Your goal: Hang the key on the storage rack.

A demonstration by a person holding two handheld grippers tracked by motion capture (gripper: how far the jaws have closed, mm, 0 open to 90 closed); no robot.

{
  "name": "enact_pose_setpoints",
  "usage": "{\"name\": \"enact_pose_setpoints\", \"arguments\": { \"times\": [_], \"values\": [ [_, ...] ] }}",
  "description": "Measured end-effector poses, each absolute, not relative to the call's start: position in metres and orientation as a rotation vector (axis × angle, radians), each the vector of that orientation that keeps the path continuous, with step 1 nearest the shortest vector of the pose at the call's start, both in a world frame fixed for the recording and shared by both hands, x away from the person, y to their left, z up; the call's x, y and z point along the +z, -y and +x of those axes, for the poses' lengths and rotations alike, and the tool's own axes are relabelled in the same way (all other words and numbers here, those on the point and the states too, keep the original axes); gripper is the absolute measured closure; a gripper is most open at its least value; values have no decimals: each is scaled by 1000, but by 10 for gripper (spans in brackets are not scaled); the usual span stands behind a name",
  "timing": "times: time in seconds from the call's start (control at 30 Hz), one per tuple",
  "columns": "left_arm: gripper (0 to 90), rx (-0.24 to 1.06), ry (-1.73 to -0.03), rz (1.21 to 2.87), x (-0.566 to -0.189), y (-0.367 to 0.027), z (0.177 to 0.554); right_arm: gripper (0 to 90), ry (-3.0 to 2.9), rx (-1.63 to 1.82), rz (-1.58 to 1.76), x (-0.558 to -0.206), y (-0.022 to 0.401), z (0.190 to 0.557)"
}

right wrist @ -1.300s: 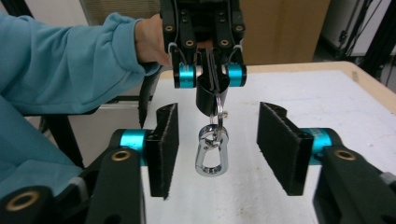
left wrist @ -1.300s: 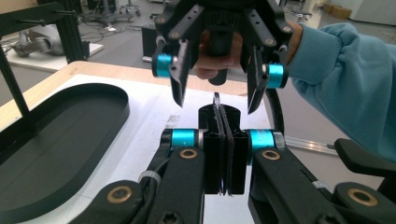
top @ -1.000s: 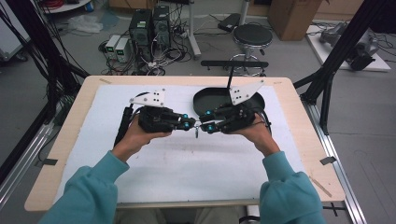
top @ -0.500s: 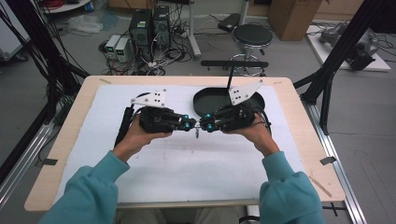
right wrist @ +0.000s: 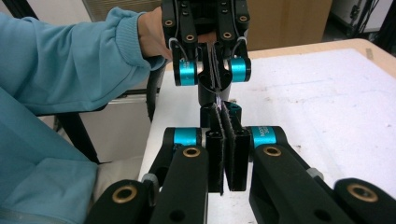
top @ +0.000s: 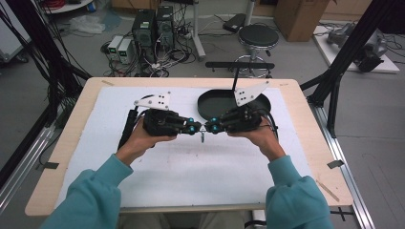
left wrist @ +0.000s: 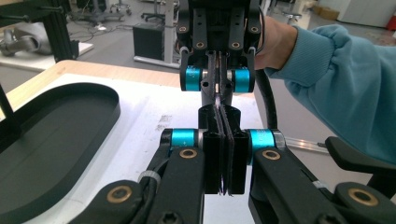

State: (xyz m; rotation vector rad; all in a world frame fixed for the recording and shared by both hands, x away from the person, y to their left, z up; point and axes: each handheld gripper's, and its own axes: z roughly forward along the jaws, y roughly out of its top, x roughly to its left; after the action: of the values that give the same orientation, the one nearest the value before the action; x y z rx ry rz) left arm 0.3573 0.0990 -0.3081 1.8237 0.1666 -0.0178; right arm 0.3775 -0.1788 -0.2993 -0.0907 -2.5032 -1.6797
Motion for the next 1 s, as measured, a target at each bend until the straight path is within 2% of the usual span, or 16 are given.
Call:
{"name": "enact_pose_setpoints", "arguments": {
  "times": [0.1, 0.2, 0.27, 0.37, 0.47, 0.5, 0.57, 0.73, 1.0],
  "values": [
    [868, -13, -179, 1818, -309, -100, 359, 894, 2508, -1674, -113, -298, 179, 378],
    [694, -39, -190, 1812, -310, -100, 361, 894, 2510, -1686, -135, -297, 179, 378],
    [543, 8, -212, 1809, -311, -99, 359, 894, 2514, -1703, -136, -297, 180, 379],
    [433, 88, -239, 1792, -315, -103, 357, 894, 2515, -1716, -158, -296, 182, 379],
    [75, 225, -336, 1799, -319, -108, 356, 894, 2529, -1732, -170, -294, 186, 379],
    [17, 291, -364, 1803, -321, -112, 354, 894, 2539, -1758, -178, -293, 188, 380],
    [17, 372, -380, 1802, -326, -120, 352, 894, 2537, -1761, -203, -291, 193, 381],
    [17, 446, -423, 1809, -337, -144, 344, 894, 2607, -1750, -246, -283, 204, 385],
    [17, 560, -521, 1690, -362, -200, 320, 894, 2696, -1741, -340, -264, 227, 397]
  ]
}}
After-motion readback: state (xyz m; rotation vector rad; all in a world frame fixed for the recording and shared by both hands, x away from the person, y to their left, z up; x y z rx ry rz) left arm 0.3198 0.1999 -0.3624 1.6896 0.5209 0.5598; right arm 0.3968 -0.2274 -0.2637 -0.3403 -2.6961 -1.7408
